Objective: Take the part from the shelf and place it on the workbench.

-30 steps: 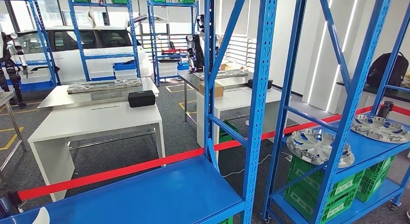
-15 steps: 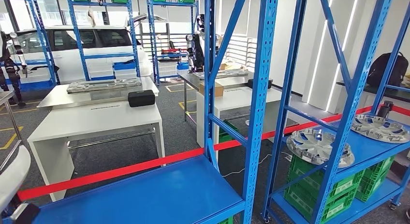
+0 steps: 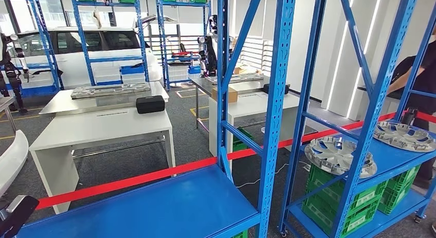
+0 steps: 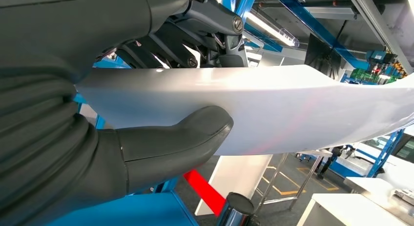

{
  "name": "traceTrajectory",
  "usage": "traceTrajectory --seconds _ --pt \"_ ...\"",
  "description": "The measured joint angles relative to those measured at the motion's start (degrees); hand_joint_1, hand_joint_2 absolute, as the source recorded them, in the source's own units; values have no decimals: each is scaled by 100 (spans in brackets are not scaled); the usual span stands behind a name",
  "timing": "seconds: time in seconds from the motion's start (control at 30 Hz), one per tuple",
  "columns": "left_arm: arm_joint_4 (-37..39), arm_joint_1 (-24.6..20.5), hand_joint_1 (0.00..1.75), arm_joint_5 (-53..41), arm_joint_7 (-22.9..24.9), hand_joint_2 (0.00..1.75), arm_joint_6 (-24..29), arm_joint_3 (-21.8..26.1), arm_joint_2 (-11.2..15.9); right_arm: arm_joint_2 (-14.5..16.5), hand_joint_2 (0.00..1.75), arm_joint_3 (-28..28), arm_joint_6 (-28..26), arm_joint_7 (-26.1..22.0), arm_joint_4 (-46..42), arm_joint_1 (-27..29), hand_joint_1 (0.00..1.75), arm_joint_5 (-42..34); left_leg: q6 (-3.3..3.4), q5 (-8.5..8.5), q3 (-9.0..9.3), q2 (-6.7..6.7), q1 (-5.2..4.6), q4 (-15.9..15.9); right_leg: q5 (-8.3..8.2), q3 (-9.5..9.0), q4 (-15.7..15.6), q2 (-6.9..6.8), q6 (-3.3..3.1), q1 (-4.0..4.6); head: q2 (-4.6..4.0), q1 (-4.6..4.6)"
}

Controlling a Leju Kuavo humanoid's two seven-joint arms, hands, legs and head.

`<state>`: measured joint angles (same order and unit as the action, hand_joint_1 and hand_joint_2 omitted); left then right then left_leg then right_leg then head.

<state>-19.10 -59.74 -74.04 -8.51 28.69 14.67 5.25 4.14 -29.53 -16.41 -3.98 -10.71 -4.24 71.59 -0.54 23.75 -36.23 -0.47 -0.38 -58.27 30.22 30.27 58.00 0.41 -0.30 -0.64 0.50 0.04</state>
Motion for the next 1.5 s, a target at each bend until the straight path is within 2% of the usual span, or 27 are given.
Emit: traceTrajectory --seconds 0.13,0.27,0.4,0.57,0.63,0.73,1.0,1.5 --pt "1 -4 175 170 -153 175 35 0 -9 6 0 0 -2 4 0 0 0 16 0 0 0 0 0 0 0 1 0 0 0 -1 0 1" --pt "11 66 175 630 -770 175 19 1 -237 7 0 0 24 85 0 -6 0 138 1 0 0 -19 -2 -2 3 1 -1 -13 3 -6 0 1" --pt "40 308 175 727 -1067 175 45 -94 -872 21 0 0 41 120 0 -101 0 240 4 0 -2 -55 -11 -5 7 -11 -3 -39 11 -18 0 2" --pt "102 650 175 524 -1232 175 12 -463 -1778 63 0 2 44 140 0 -209 0 296 20 4 -4 -53 -31 -7 1 -16 -5 -35 24 -34 0 4" --pt "110 759 175 458 -1219 175 17 -621 -2055 77 0 2 44 144 0 -215 0 301 27 7 -5 -51 -34 -7 1 -16 -5 -33 26 -36 0 4" --pt "110 838 175 453 -1206 175 9 -790 -2310 93 0 2 43 140 0 -213 0 303 30 10 -5 -39 -35 -7 2 -12 -5 -21 27 -35 0 4" --pt "109 908 175 510 -1190 175 -16 -1008 -2485 96 0 2 42 145 0 -202 0 304 29 9 -4 -33 -30 1 6 -7 -5 -20 26 -30 0 1" --pt "109 1046 175 610 -1212 175 -13 -1268 -2511 103 0 2 56 103 0 -203 0 328 30 9 -4 -32 -33 1 9 -8 -5 -18 32 -34 0 0"
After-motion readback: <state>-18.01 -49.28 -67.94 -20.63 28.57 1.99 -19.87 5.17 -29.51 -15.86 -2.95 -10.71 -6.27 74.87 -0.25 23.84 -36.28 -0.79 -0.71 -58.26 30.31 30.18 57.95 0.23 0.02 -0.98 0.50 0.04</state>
